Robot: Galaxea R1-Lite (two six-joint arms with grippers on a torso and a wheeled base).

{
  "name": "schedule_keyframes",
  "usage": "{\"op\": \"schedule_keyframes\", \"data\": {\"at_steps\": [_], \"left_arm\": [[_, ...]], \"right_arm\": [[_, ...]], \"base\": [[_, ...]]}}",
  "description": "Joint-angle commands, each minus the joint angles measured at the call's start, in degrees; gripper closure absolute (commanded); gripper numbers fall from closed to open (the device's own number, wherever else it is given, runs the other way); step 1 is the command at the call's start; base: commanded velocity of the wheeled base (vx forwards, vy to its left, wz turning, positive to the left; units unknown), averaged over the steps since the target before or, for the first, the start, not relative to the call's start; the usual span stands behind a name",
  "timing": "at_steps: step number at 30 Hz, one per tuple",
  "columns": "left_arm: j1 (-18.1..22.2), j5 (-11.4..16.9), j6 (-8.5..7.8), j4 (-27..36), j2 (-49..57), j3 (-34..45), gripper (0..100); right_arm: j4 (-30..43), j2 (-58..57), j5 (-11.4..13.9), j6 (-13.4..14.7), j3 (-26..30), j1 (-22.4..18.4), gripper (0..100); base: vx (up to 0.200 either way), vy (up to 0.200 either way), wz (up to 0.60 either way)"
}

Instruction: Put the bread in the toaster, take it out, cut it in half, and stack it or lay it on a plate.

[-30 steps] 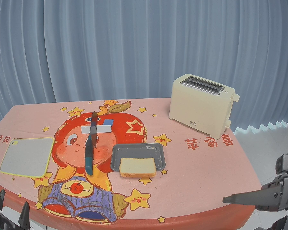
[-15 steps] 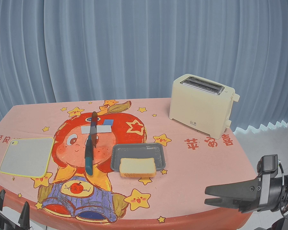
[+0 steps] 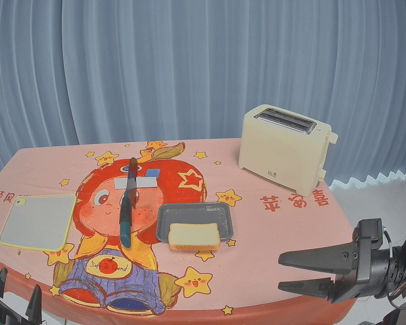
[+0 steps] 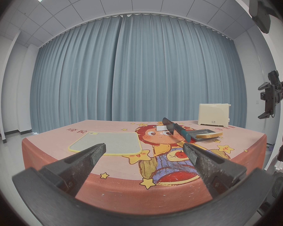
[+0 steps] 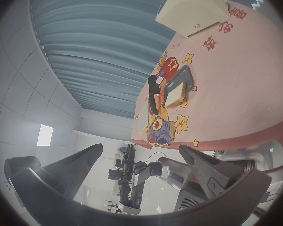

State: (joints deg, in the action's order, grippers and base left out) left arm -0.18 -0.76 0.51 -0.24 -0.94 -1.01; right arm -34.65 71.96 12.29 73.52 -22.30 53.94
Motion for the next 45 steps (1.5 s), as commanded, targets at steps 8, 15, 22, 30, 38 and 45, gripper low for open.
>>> {"op": "schedule_keyframes", "data": {"at_steps": [8, 15, 22, 30, 38, 45], "left_arm": [[0.0, 0.0, 0.02, 0.0, 0.0, 1.0, 0], [0.0, 0.0, 0.02, 0.0, 0.0, 1.0, 0], [0.0, 0.0, 0.02, 0.0, 0.0, 1.0, 0], [0.0, 0.0, 0.02, 0.0, 0.0, 1.0, 0], [0.0, 0.0, 0.02, 0.0, 0.0, 1.0, 0], [0.0, 0.0, 0.02, 0.0, 0.0, 1.0, 0]], "right_arm": [[-6.0, 2.2, 2.9, 6.5, 0.4, -0.4, 0], [-6.2, 5.5, 2.9, 6.6, -0.4, -0.6, 0], [-10.9, 10.2, 2.7, 6.7, 0.0, -0.9, 0], [-15.3, 14.1, 2.5, 7.3, -0.4, -3.3, 0], [-18.9, 16.9, 2.7, 9.0, -0.5, -5.6, 0], [-21.2, 20.6, 2.7, 9.0, -0.1, -5.9, 0]], "base": [[0.000, 0.000, 0.00], [0.000, 0.000, 0.00], [0.000, 0.000, 0.00], [0.000, 0.000, 0.00], [0.000, 0.000, 0.00], [0.000, 0.000, 0.00]]}}
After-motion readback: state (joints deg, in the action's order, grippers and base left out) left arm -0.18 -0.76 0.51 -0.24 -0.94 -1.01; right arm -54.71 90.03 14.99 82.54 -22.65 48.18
